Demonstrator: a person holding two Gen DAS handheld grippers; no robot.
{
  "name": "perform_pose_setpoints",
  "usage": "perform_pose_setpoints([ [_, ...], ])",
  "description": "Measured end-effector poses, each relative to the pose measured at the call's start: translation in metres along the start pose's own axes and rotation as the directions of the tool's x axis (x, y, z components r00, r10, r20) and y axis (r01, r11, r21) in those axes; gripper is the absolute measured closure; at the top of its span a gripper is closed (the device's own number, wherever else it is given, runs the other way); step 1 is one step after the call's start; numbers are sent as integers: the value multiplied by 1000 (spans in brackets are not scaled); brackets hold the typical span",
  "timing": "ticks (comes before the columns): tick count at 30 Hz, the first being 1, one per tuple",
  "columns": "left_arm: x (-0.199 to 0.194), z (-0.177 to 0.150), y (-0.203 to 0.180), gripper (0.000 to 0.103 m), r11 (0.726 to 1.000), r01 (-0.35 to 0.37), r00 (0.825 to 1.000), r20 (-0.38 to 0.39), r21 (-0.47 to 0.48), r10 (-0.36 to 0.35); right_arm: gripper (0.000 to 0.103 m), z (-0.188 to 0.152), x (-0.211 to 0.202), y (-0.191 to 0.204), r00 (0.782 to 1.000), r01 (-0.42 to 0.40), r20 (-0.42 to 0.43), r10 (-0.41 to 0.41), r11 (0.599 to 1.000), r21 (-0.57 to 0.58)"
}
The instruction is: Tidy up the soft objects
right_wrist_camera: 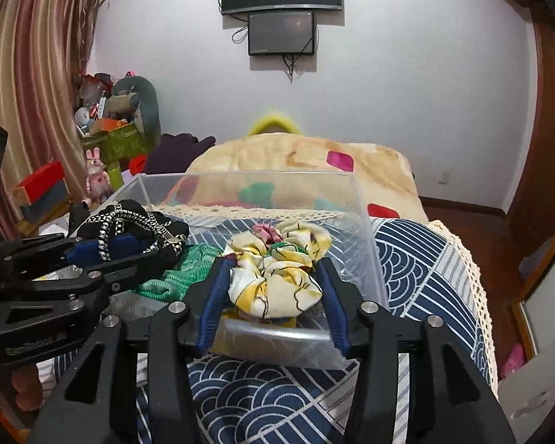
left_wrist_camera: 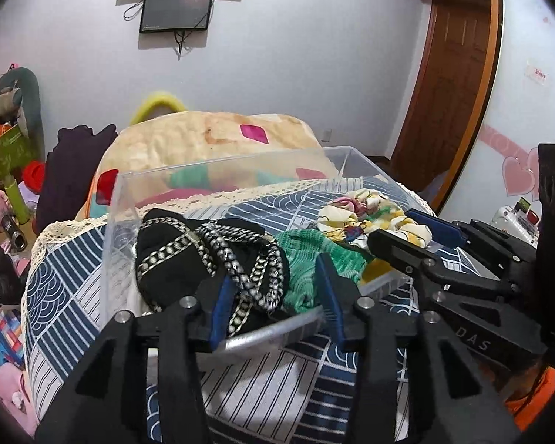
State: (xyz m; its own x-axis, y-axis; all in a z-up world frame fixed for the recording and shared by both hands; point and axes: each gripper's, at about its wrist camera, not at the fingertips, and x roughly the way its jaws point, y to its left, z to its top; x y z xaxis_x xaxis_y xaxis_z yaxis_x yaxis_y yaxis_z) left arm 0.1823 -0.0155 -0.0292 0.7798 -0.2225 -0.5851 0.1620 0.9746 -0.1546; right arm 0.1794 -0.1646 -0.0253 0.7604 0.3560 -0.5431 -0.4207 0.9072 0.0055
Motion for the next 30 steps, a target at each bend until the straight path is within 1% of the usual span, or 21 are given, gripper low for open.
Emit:
perform_pose_setpoints([
  [7,-23,-9,4,49,1000,-6,1000,28,-11,7,55,0,-12,-4,1000,-4,17,4,1000,8],
  [13,-48,-16,2,49,999,-46,995,92,-13,47,55,-2,-31,-8,999,-7,48,6,1000,6],
  [19,-76,-15,1,49,998,-61,982,176,-23,64,55,2,-58,-9,994,-22,111,20,1000,17],
  [23,-96,-14,0,49,998,-44,972,230,-44,53,54,5,-79,-7,986,-38,164,36,999,8],
  [26,-110,-14,-1,45,998,-30,964,263,-55,44,47,7,-89,-2,979,-47,197,48,999,-11],
  [28,-116,-14,-2,39,999,-22,960,277,-49,34,44,7,-96,3,973,-48,224,53,998,-26],
  [29,-119,-14,-3,37,999,-18,958,285,-43,30,41,8,-99,5,970,-51,234,58,998,-33],
  [30,-123,-15,-4,35,999,-24,954,297,-38,35,36,8,-102,8,968,-56,243,64,998,-41],
])
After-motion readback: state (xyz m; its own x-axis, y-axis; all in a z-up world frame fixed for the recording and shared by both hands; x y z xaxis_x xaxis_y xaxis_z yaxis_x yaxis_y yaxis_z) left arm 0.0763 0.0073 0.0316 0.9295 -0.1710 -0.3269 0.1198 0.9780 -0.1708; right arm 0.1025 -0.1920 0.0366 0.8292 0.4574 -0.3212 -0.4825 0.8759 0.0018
